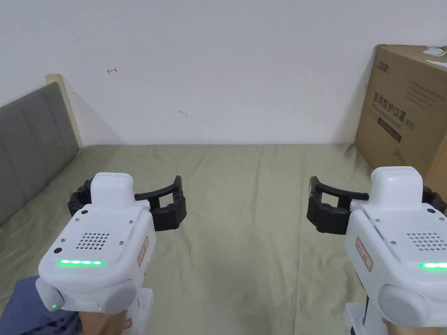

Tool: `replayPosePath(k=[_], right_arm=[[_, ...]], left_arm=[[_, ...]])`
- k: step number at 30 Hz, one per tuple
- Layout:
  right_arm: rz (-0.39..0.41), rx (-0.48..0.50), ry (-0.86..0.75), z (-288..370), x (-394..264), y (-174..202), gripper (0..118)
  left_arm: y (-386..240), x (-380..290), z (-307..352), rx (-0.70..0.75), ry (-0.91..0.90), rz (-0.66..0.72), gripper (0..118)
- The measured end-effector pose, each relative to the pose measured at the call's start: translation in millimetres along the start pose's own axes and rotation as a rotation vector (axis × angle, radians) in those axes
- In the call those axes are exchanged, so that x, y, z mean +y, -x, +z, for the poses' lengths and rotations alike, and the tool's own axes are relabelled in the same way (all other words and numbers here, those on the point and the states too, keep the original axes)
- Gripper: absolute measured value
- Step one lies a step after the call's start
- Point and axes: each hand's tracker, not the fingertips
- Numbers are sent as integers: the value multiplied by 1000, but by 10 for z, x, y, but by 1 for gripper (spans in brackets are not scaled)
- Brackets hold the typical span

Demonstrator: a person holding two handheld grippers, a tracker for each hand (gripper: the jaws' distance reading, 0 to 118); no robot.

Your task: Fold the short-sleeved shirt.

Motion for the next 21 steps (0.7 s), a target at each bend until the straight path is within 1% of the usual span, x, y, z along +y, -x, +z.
replayPosePath(k=[4, 5, 7, 8, 10, 12, 14, 15, 21], right_arm=[[-20, -56, 66, -34, 79, 67, 118], [-41, -59, 87, -54, 81, 60, 118], [-100, -110, 158, -85, 121, 61, 118], [-121, -110, 190, -103, 150, 59, 118], [-192, -127, 308, -161, 195, 33, 118], [-234, -170, 396, -204, 242, 28, 118], [-266, -208, 441, -230, 227, 26, 118], [-269, -230, 445, -245, 232, 25, 118], [-256, -251, 493, -277, 251, 37, 118]], left_arm=[[12, 3, 2, 0, 2, 5, 118], [15, 5, 3, -1, 2, 7, 118], [20, 12, 5, -1, 2, 12, 118], [22, 14, 6, -2, 2, 14, 118], [27, 17, 8, -2, -1, 16, 118], [30, 18, 5, -3, 0, 16, 118], [33, 17, 3, -3, 0, 15, 118], [33, 18, 3, -2, -1, 16, 118], [46, 23, 5, -6, -1, 23, 118]])
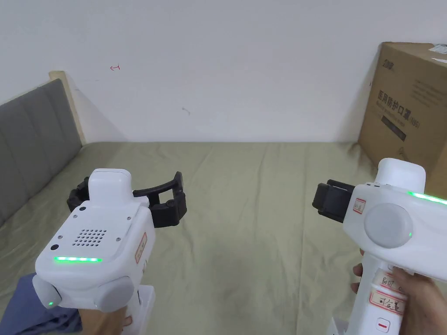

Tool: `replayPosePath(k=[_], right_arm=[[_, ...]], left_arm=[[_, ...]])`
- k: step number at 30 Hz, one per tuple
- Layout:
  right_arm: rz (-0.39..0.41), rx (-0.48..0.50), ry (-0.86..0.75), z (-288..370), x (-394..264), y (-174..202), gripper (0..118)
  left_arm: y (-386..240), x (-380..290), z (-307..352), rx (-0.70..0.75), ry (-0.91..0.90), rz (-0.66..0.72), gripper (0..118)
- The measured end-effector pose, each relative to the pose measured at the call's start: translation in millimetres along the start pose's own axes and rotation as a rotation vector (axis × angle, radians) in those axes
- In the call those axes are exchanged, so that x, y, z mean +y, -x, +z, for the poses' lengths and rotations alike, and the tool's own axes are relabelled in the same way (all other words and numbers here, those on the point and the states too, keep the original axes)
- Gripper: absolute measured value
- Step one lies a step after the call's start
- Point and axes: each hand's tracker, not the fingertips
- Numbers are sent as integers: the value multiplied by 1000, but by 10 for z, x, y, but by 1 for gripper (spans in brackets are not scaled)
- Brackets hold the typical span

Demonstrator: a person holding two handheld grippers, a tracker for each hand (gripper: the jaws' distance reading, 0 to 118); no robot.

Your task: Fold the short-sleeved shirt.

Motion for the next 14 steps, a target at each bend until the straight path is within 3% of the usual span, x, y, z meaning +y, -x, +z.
replayPosePath(k=[14], right_arm=[[39, 73, -50, -11, -91, -53, 116]], left_arm=[[6, -2, 4, 2, -2, -2, 118]])
